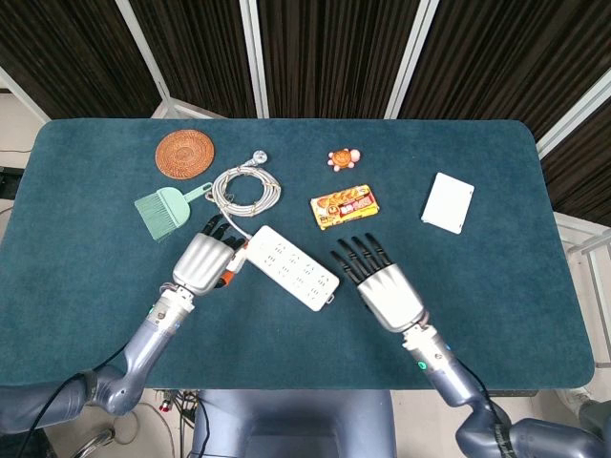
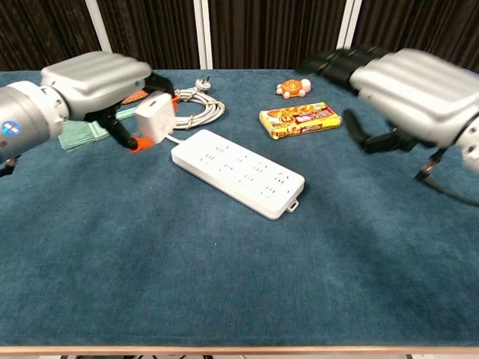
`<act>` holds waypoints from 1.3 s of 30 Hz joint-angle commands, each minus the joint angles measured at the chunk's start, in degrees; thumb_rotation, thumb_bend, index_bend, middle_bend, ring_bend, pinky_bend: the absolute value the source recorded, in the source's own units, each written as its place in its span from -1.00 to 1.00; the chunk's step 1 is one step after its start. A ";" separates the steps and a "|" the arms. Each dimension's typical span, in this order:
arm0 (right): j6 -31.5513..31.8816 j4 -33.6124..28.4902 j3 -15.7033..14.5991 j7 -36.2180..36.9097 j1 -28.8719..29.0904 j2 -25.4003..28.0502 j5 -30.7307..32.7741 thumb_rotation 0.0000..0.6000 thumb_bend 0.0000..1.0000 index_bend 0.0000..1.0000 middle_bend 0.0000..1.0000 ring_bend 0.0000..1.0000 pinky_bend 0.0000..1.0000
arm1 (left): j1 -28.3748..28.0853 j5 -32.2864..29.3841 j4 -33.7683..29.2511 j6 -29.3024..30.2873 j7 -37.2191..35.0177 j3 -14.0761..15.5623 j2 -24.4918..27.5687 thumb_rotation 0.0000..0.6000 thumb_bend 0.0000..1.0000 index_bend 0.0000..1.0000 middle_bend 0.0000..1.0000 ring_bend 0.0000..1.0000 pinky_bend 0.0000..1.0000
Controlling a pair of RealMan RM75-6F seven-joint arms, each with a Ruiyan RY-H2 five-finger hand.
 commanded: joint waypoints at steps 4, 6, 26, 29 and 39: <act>4.98 -4.25 -0.93 2.22 -4.69 6.89 -0.01 1.00 0.64 -1.00 -0.91 -0.95 -0.88 | 3.66 -2.62 0.86 0.90 0.37 2.78 1.74 1.00 -0.77 -0.41 -0.38 -0.75 -0.93; 6.01 -4.67 -1.56 3.04 -6.09 8.45 0.37 1.00 0.61 -1.00 -0.94 -0.98 -0.91 | 4.62 -4.67 0.81 0.89 1.61 3.15 2.30 1.00 -0.85 -0.53 -0.48 -0.81 -0.98; 20.35 3.28 -4.29 28.66 -22.83 20.08 6.85 1.00 -0.06 -1.00 -1.00 -1.00 -1.00 | 23.24 3.78 -9.79 22.08 -12.80 10.79 11.97 1.00 -0.91 -0.76 -0.72 -0.91 -1.00; 21.48 6.72 -4.86 32.86 -24.77 20.70 6.91 1.00 -0.11 -1.00 -1.00 -1.00 -1.00 | 26.58 7.49 -7.89 25.85 -16.52 13.19 13.08 1.00 -0.94 -0.84 -0.81 -0.97 -1.00; 21.78 12.38 -4.61 38.00 -28.20 21.28 9.08 1.00 -0.40 -1.00 -1.00 -1.00 -1.00 | 34.49 14.27 1.05 35.25 -25.63 16.35 15.73 1.00 -1.00 -1.00 -0.95 -1.00 -1.00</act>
